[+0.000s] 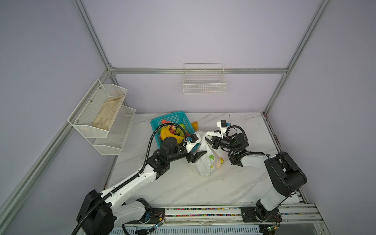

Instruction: Place the fake fruits into the plastic bag and tie a complex knot

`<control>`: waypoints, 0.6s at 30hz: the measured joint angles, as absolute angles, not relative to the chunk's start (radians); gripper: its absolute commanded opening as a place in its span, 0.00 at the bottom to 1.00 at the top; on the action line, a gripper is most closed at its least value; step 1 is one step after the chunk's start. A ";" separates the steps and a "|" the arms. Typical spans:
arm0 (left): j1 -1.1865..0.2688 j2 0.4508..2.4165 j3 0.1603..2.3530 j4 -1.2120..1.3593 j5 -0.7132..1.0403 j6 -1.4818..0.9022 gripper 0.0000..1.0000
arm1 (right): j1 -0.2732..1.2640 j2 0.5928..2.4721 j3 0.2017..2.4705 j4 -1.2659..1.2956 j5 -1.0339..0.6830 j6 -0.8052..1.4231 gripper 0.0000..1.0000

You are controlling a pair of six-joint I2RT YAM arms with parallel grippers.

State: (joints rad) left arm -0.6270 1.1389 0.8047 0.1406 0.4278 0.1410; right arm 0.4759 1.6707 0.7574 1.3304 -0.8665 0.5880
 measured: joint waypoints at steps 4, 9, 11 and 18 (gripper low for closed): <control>-0.567 1.095 0.792 0.160 0.459 0.130 0.74 | 0.471 1.674 0.757 1.347 -0.897 0.598 0.00; -0.488 1.093 0.791 0.205 0.514 0.121 0.49 | 0.469 1.677 0.766 1.352 -0.937 0.602 0.00; -0.469 1.102 0.792 0.193 0.534 0.159 0.43 | 0.469 1.679 0.775 1.353 -0.955 0.608 0.00; -0.442 1.166 0.794 0.061 0.609 0.363 0.36 | 0.461 1.682 0.784 1.356 -0.998 0.624 0.00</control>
